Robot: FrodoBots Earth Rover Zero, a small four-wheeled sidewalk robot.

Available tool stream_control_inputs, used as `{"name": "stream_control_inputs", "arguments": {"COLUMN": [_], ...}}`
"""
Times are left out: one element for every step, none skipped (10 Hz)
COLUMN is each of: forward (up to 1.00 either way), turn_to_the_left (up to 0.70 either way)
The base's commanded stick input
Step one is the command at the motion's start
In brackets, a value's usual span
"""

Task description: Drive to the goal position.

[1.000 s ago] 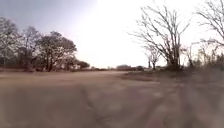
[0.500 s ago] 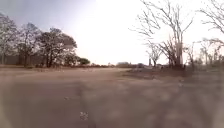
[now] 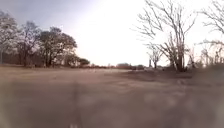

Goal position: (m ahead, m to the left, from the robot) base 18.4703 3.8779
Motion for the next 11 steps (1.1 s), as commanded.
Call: {"name": "stream_control_inputs", "arguments": {"forward": [0.69,0.69,0.69,0.69,0.69,0.69,0.69,0.69,0.69,0.69,0.69], "turn_to_the_left": [0.00,0.00,0.00,0.00,0.00,0.00,0.00,0.00,0.00,0.00,0.00]}}
